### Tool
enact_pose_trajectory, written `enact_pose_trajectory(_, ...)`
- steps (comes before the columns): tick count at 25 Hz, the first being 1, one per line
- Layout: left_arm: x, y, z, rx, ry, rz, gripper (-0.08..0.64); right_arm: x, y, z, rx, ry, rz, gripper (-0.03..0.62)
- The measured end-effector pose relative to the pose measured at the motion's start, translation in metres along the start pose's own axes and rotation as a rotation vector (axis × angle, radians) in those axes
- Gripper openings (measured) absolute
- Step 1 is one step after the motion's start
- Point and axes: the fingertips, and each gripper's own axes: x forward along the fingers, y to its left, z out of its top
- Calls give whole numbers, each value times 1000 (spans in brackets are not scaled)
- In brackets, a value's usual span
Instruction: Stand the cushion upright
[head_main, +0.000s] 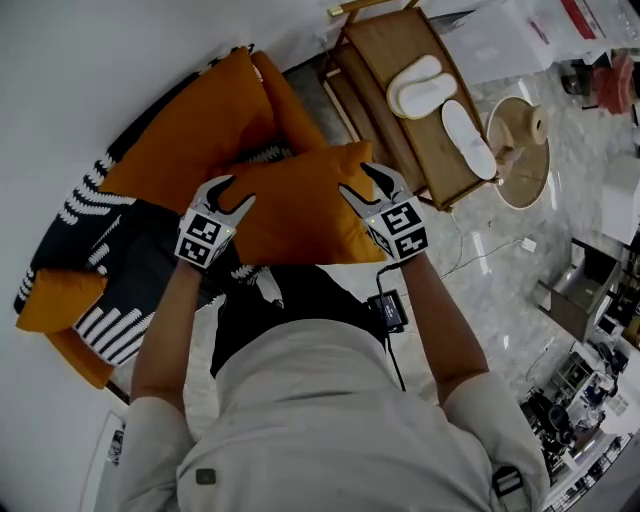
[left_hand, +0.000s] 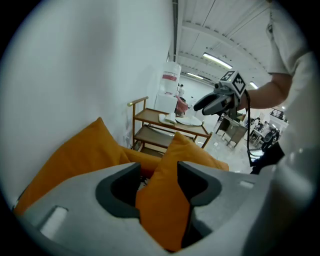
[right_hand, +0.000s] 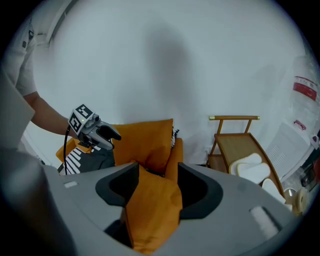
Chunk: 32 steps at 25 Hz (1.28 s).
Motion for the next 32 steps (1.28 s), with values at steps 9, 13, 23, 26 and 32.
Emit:
enact_pose_trajectory(9, 75, 24, -73, -42, 127, -62, 310, 77, -30, -80, 20, 236, 16, 345)
enact_pose_trajectory(13, 113, 31, -98, -50, 184, -86, 336, 104, -47, -109, 2, 324, 13, 353)
enact_pose_trajectory(23, 157, 42, -159, -141, 322, -128, 360, 130, -43, -138, -45, 432, 17, 318)
enact_pose_trajectory(26, 167, 39, -164, -151, 326, -135, 325, 137, -40, -143, -47, 436, 18, 270)
enact_pose_trajectory(32, 173, 29, -168, -132, 338, -119, 178, 141, -36, -143, -33, 411, 16, 193)
